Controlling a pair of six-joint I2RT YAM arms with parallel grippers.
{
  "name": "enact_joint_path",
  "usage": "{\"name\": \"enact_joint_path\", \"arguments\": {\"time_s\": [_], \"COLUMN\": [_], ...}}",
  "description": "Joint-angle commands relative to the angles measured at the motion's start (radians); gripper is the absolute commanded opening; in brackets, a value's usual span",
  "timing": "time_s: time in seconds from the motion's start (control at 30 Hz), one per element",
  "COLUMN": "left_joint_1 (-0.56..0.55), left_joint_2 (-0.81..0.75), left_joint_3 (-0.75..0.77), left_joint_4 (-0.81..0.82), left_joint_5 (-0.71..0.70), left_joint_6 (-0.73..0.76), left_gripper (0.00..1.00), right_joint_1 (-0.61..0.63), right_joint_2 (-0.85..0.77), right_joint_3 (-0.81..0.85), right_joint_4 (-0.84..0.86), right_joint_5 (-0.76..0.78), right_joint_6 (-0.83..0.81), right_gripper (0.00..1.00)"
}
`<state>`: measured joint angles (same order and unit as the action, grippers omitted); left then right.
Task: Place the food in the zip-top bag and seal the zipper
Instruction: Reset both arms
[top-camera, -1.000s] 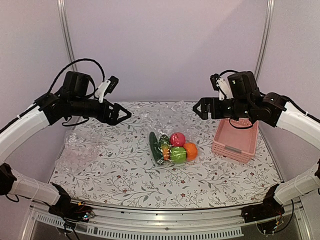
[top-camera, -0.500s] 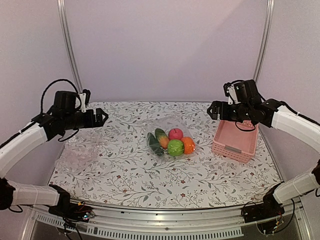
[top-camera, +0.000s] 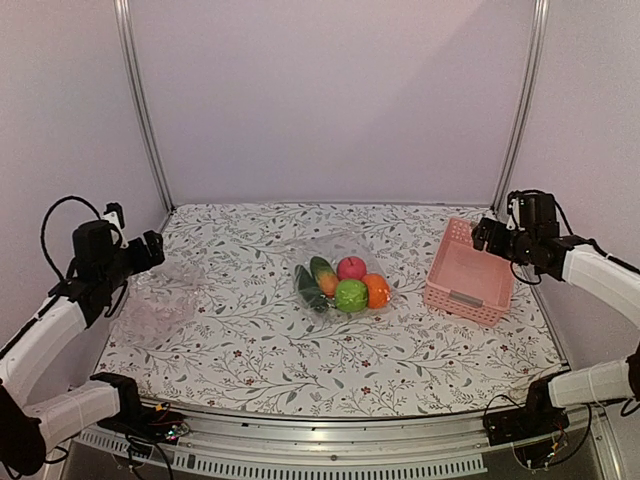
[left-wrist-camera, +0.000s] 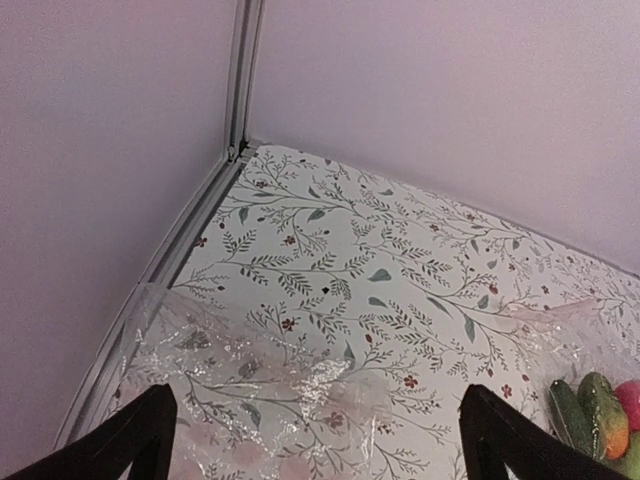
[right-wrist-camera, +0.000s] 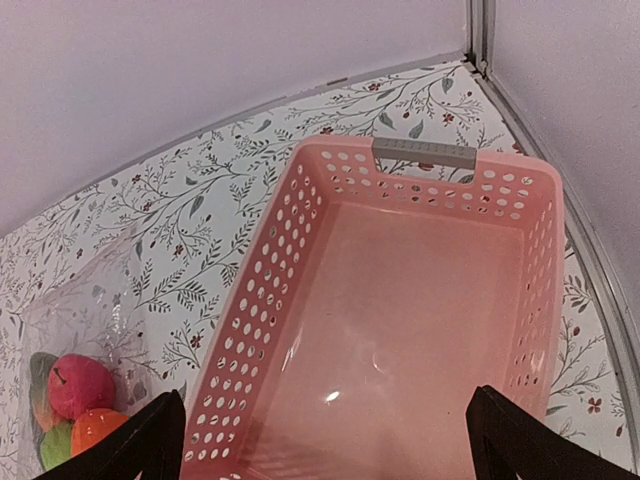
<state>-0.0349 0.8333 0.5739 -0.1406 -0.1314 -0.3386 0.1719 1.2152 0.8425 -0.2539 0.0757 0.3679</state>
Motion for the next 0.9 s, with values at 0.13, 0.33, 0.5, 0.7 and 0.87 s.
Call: {"name": "enact_joint_path", "arguments": {"time_s": [0.13, 0.33, 0.5, 0.7, 0.87], "left_joint_1": [0.009, 0.001, -0.003, -0.006, -0.024], "left_joint_2": [0.013, 0.017, 0.015, 0.016, 0.005], "left_joint_3": [-0.176, -0.285, -0.32, -0.328, -0.334], "left_joint_4": [0.356, 0.525, 0.573, 0.57, 0.571], "left_joint_5": [-0.008, -0.003, 0.011, -0.004, -0.024], "left_joint_6": [0.119, 0.186, 0.188, 0.2, 0.205], "left_gripper": [0.99, 1.0, 1.0, 0.99, 1.0], "right_joint_1": [-0.018, -0.018, -0.018, -0.019, -0.018], "right_joint_2": [-0.144, -0.171, -0.17, -0.187, -0.187], "right_joint_3": [-0.214, -0.378, -0.429, -0.45, -0.45], "right_joint_4": [0.335, 0.567, 0.636, 0.662, 0.665], "right_joint_5": [0.12, 0.16, 0.16, 0.171, 0.165], "right_joint_6": [-0.122, -0.176, -0.198, -0.197, -0.199], "right_gripper": [0.99, 0.99, 0.99, 0.99, 0.99]}}
